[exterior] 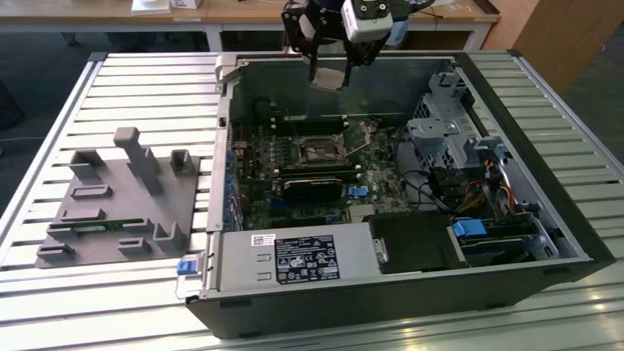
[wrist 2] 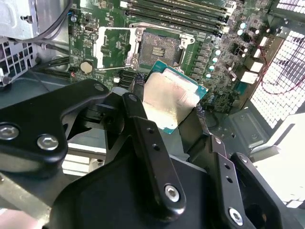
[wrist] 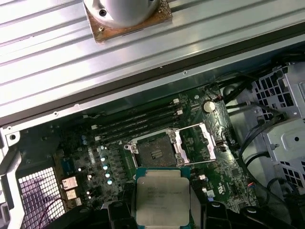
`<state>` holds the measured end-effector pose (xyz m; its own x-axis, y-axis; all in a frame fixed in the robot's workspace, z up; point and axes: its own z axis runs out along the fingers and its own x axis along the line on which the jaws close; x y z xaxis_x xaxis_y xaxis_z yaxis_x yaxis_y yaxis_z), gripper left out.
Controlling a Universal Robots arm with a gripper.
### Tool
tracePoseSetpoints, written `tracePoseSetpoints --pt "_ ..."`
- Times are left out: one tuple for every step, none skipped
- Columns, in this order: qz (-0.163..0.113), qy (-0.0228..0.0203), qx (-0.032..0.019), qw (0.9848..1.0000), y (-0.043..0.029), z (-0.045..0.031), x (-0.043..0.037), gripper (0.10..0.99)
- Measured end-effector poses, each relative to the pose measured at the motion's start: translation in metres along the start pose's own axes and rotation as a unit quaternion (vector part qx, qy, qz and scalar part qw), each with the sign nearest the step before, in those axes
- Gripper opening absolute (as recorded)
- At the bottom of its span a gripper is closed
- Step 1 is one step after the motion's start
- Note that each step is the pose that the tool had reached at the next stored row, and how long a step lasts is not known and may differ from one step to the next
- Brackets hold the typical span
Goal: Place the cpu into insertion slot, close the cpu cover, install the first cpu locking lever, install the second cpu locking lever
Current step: 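Place the cpu into insertion slot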
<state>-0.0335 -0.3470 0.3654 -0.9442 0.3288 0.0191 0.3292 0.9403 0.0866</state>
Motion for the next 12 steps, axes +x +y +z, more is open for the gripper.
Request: tracePoseSetpoints --pt "0.002 -0.0002 0.0000 1.0000 0.0000 0.0000 0.0000 0.541" --pt "0.005 -0.0004 -0.0001 1.0000 0.0000 0.0000 0.0000 0.541" --pt "0.007 -0.0007 -0.0002 1.0000 0.0000 0.0000 0.0000 0.541" --pt "0.010 -0.0009 -0.0002 0.9999 0.0000 0.0000 0.0000 0.541" --pt "0.013 -0.0012 -0.0003 0.9999 0.0000 0.0000 0.0000 0.541" --pt "0.016 -0.0015 -0.0003 0.9999 0.0000 0.0000 0.0000 0.541" --pt "0.019 -0.0017 -0.0004 0.9998 0.0000 0.0000 0.0000 0.541" --pt "0.023 -0.0020 -0.0004 0.9997 0.0000 0.0000 0.0000 0.541" --pt "0.026 -0.0022 -0.0005 0.9997 0.0000 0.0000 0.0000 0.541" --pt "0.029 -0.0025 -0.0005 0.9996 0.0000 0.0000 0.0000 0.541" --pt "0.032 -0.0028 -0.0006 0.9995 0.0000 0.0000 0.0000 0.541" --pt "0.034 -0.0030 -0.0007 0.9994 0.0000 0.0000 0.0000 0.541"
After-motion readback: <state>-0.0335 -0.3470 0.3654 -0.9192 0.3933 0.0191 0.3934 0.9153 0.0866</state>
